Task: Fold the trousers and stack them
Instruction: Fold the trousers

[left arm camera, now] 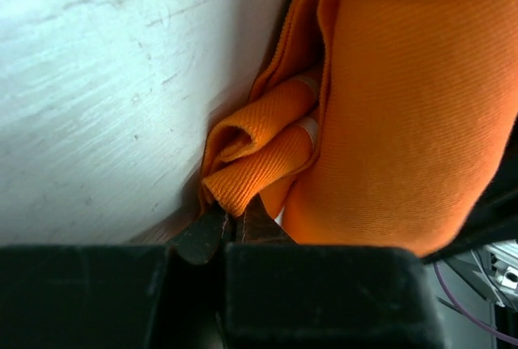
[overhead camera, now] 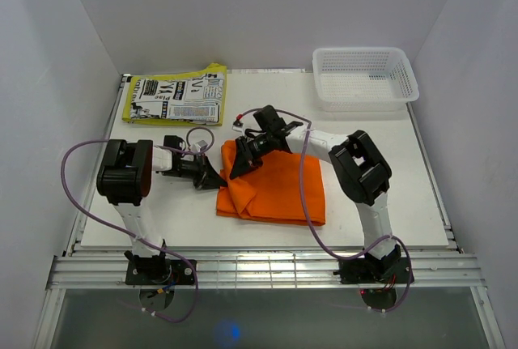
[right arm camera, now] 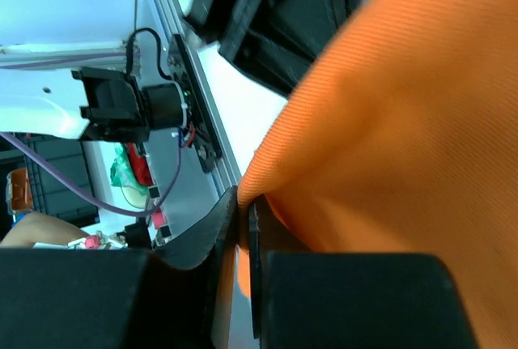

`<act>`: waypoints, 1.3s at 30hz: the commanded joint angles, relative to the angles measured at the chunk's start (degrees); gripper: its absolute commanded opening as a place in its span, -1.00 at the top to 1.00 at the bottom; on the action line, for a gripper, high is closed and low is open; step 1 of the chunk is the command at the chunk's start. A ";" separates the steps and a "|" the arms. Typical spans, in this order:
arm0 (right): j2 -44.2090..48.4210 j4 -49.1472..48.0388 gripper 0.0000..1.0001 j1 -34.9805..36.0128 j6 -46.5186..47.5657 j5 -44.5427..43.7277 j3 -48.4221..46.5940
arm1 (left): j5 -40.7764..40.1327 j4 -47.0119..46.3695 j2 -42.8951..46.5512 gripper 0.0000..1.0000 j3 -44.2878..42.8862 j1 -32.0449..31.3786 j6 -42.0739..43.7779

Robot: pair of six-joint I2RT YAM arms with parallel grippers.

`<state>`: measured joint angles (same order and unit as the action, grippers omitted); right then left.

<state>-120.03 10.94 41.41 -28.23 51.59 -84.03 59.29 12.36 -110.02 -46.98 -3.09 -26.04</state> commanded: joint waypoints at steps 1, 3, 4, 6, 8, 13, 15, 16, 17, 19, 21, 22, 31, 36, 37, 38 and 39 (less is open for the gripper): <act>-0.82 -5.93 0.78 0.78 -2.71 0.88 -5.44 | -7.96 -1.81 2.61 0.79 2.07 -0.25 0.64; -1.35 -5.75 0.36 0.87 -2.27 1.75 -6.58 | -8.39 -0.68 4.53 0.49 2.07 0.01 0.90; -1.09 -5.49 0.24 0.69 -1.75 2.10 -7.11 | -8.75 0.20 5.24 0.18 1.90 0.89 1.17; 1.27 -3.92 -0.12 -0.01 1.75 3.95 -6.68 | -9.45 3.96 6.83 -0.09 1.02 2.38 2.91; 3.21 -0.85 -0.14 -2.11 5.44 5.70 -6.41 | -11.03 7.05 9.29 -0.29 0.32 6.51 4.59; 10.68 18.44 -0.22 -11.14 22.20 3.88 -8.69 | -11.74 18.21 11.05 -0.30 -4.51 12.14 14.15; 13.76 22.88 -0.27 -14.58 26.10 -0.34 -7.47 | -11.30 19.71 11.66 -0.30 -5.57 12.15 17.15; 14.64 24.81 -0.27 -18.34 29.08 -1.66 -6.51 | -10.69 19.72 12.19 -0.30 -5.93 12.15 17.69; 16.30 27.79 -0.28 -20.47 31.02 -2.80 -3.98 | -9.29 19.63 12.80 -0.30 -6.80 12.06 17.87; 17.98 29.31 -0.28 -26.51 32.27 -5.17 -0.63 | -9.10 19.55 13.42 -0.30 -7.59 10.66 17.61; 20.09 30.19 -0.27 -30.32 32.97 -8.60 3.95 | -9.36 18.93 14.21 -0.30 -9.35 8.64 16.99; 20.53 30.37 -0.28 -33.12 33.06 -10.35 5.27 | -9.63 18.41 14.48 -0.30 -9.88 8.02 16.47; 14.65 33.71 -0.36 -36.66 34.73 -12.14 9.93 | -11.65 14.80 10.54 -0.30 -15.68 -2.35 9.26; 11.40 32.66 -0.39 -36.66 34.56 -10.90 10.99 | -16.39 15.06 8.15 -0.27 -17.88 -6.57 7.85; 11.13 32.65 -0.39 -36.66 34.73 -10.20 11.43 | -17.96 15.41 7.72 -0.24 -18.40 -7.10 8.11; 10.70 32.48 -0.39 -36.57 34.73 -9.67 11.87 | -18.94 16.02 7.63 -0.13 -18.58 -7.62 8.37; 10.52 32.39 -0.39 -36.66 34.73 -9.32 12.13 | -19.82 16.29 7.54 -0.06 -18.76 -8.33 8.46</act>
<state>-109.19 43.20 4.78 5.21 39.70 -72.62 43.62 28.10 -102.61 -63.72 -9.87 -17.10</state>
